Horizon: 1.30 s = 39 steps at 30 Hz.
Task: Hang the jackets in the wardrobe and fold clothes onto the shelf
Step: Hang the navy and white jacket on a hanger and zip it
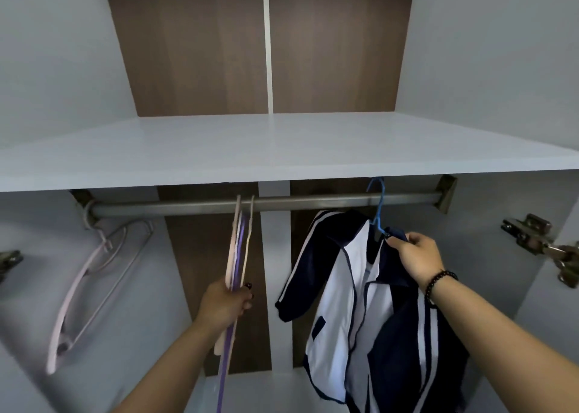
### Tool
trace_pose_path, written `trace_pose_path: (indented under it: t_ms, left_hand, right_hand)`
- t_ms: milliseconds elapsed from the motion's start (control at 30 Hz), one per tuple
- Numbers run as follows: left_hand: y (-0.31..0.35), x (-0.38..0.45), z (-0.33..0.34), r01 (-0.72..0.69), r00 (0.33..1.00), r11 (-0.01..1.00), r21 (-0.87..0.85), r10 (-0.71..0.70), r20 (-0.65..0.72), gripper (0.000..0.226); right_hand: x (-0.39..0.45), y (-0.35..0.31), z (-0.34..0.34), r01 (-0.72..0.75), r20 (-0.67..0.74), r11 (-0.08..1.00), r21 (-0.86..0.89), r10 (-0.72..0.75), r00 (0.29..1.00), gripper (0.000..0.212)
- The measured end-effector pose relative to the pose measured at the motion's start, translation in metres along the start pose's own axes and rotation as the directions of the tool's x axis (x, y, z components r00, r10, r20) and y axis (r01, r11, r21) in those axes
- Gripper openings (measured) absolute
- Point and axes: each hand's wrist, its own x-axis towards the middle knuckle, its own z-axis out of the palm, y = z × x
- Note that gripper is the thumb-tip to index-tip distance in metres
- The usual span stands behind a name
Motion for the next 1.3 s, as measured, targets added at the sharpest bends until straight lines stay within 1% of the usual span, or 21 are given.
trace_pose_path:
  t_ms: [67, 133, 267, 333, 400, 467, 567, 633, 800, 867, 1000, 1067, 1133, 1233, 1300]
  left_hand:
    - [-0.004, -0.001, 0.002, -0.011, 1.0, 0.997, 0.08, 0.014, -0.028, 0.009]
    - [-0.004, 0.002, 0.005, -0.002, 1.0, 0.994, 0.109, 0.005, -0.029, 0.01]
    - [-0.004, 0.006, 0.014, 0.049, 0.998, 0.996, 0.069, -0.051, 0.028, 0.006]
    - [-0.006, 0.004, 0.019, 0.028, 1.0, 0.997, 0.076, -0.028, 0.002, 0.003]
    - [-0.007, 0.002, 0.022, -0.008, 0.999, 0.998, 0.065, 0.01, -0.033, 0.007]
    - [-0.005, 0.0, 0.023, -0.009, 1.0, 1.0, 0.004, 0.009, -0.018, 0.014]
    - [-0.001, -0.001, 0.02, 0.04, 0.998, 0.997, -0.07, -0.037, 0.041, 0.014]
    - [0.003, -0.002, 0.016, 0.043, 0.996, 0.998, -0.056, -0.039, 0.077, 0.014]
    - [0.011, -0.009, 0.005, -0.008, 0.994, 1.0, 0.011, 0.007, 0.106, 0.011]
    - [0.012, -0.01, 0.001, -0.019, 0.994, 0.999, 0.029, 0.016, 0.107, 0.01]
    - [0.013, -0.011, -0.009, 0.004, 0.996, 0.999, 0.034, -0.007, 0.087, 0.011]
    - [0.012, -0.011, -0.015, 0.006, 0.998, 0.997, 0.075, -0.011, 0.067, 0.015]
    - [0.011, -0.011, -0.02, -0.031, 0.999, 0.983, 0.182, 0.028, 0.017, 0.021]
    - [0.007, -0.009, -0.027, -0.099, 0.994, 0.904, 0.416, 0.11, -0.001, 0.019]
    - [0.005, -0.01, -0.031, -0.116, 0.99, 0.862, 0.494, 0.141, -0.015, 0.016]
  right_hand:
    - [0.005, 0.002, 0.006, -0.024, -0.015, 1.0, -0.014, 0.024, 1.0, 0.038]
    - [0.01, 0.004, 0.01, -0.04, -0.021, 0.999, -0.032, 0.039, 0.999, 0.038]
    - [0.014, 0.014, 0.011, -0.058, 0.01, 0.993, -0.102, 0.059, 0.998, 0.024]
    - [0.016, 0.022, 0.009, -0.051, 0.015, 0.992, -0.118, 0.053, 0.999, 0.024]
    - [0.019, 0.025, 0.007, -0.045, 0.021, 0.992, -0.121, 0.048, 0.999, 0.026]
    - [0.022, 0.026, 0.005, -0.047, 0.034, 0.992, -0.121, 0.051, 0.998, 0.026]
    - [0.025, 0.027, 0.002, -0.049, 0.046, 0.993, -0.111, 0.054, 0.997, 0.026]
    - [0.026, 0.028, 0.002, -0.047, 0.045, 0.993, -0.109, 0.052, 0.998, 0.026]
    - [0.026, 0.029, 0.005, -0.047, 0.042, 0.994, -0.101, 0.052, 0.998, 0.03]
    - [0.025, 0.029, 0.007, -0.051, 0.041, 0.994, -0.097, 0.055, 0.998, 0.03]
    - [0.025, 0.028, 0.009, -0.057, 0.043, 0.993, -0.105, 0.062, 0.997, 0.028]
    - [0.024, 0.029, 0.011, -0.059, 0.043, 0.992, -0.112, 0.064, 0.997, 0.026]
    - [0.024, 0.03, 0.013, -0.057, 0.042, 0.992, -0.114, 0.062, 0.997, 0.024]
    - [0.023, 0.029, 0.018, -0.056, 0.04, 0.991, -0.123, 0.062, 0.997, 0.023]
    - [0.022, 0.029, 0.021, -0.06, 0.041, 0.991, -0.119, 0.065, 0.997, 0.024]
